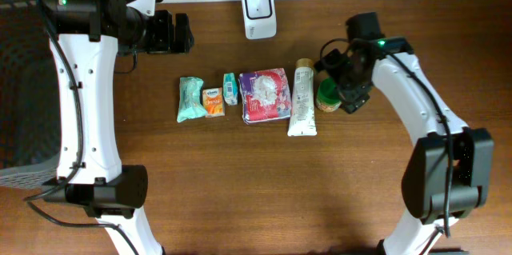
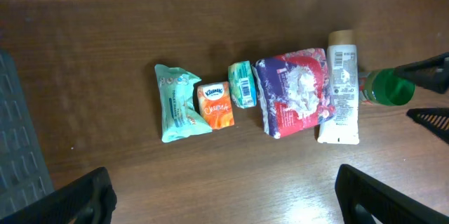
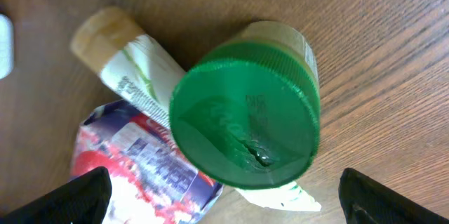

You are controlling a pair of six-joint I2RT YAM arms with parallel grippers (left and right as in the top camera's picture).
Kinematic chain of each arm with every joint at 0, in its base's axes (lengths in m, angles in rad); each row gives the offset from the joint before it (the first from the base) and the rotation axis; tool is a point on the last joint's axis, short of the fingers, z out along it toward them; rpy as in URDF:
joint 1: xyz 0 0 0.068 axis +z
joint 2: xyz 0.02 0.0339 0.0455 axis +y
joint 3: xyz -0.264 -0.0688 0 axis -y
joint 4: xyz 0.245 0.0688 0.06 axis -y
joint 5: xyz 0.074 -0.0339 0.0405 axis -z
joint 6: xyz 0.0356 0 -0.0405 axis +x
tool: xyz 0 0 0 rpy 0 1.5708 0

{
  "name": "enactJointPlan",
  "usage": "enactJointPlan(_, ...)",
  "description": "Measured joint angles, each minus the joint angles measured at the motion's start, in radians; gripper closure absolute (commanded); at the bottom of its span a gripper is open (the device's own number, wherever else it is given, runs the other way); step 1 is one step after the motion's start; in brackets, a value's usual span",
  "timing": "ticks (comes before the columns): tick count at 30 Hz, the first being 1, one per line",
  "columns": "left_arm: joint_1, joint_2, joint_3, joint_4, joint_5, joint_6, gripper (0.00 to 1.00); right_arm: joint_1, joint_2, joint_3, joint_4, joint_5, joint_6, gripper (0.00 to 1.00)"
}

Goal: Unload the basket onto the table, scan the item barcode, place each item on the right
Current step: 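Reach the right gripper to the green-lidded jar and grasp it, then lift the green-lidded jar with the right gripper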

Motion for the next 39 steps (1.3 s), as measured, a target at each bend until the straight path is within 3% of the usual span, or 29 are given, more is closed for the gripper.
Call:
enactJointPlan(8, 0.000, 0.000, 0.000, 0.000, 0.000, 0.000, 0.01, 0.031, 0.058, 0.000, 0.004, 0.131, 0.074, 0.01)
enactJointPlan(9, 0.000, 0.000, 0.000, 0.000, 0.000, 0.000, 0.01, 0.031, 0.070, 0.000, 0.004, 0.134, 0.074, 0.04)
enactJointPlan(11, 0.000, 0.000, 0.000, 0.000, 0.000, 0.000, 0.01, 0.031, 0.091, 0.000, 0.004, 0.138, 0.077, 0.21)
enactJointPlan(16, 0.003, 0.000, 0.000, 0.000, 0.000, 0.000, 0.01, 0.031, 0.095, 0.001, -0.066, 0.156, 0.049, 0.36)
enactJointPlan(18, 0.004, 0.000, 0.000, 0.000, 0.000, 0.000, 0.01, 0.028, 0.095, 0.002, -0.078, 0.160, 0.002, 0.36)
enactJointPlan(22, 0.004, 0.000, 0.000, 0.000, 0.000, 0.000, 0.01, 0.025, 0.097, 0.020, -0.124, 0.163, -0.285, 0.41)
enactJointPlan(24, 0.003, 0.000, 0.000, 0.000, 0.000, 0.000, 0.01, 0.026, 0.101, 0.057, -0.164, 0.158, -0.507, 0.37)
enactJointPlan(25, 0.004, 0.000, 0.000, 0.000, 0.000, 0.000, 0.01, 0.029, 0.101, 0.072, -0.193, 0.156, -0.620, 0.15)
enactJointPlan(27, 0.004, 0.000, 0.000, 0.000, 0.000, 0.000, 0.01, 0.030, 0.101, 0.077, -0.230, 0.160, -0.735, 0.11)
enactJointPlan(28, 0.004, 0.000, 0.000, 0.000, 0.000, 0.000, 0.01, 0.030, 0.101, 0.077, -0.241, 0.163, -0.777, 0.01)
enactJointPlan(31, 0.003, 0.000, 0.000, 0.000, 0.000, 0.000, 0.01, 0.030, 0.101, 0.078, -0.248, 0.151, -0.837, 0.01)
enactJointPlan(35, 0.004, 0.000, 0.000, 0.000, 0.000, 0.000, 0.01, 0.031, 0.101, 0.078, -0.249, 0.137, -0.719, 0.02)
enactJointPlan(39, 0.003, 0.000, 0.000, 0.000, 0.000, 0.000, 0.01, 0.031, 0.101, 0.078, -0.268, 0.129, -0.375, 0.01)
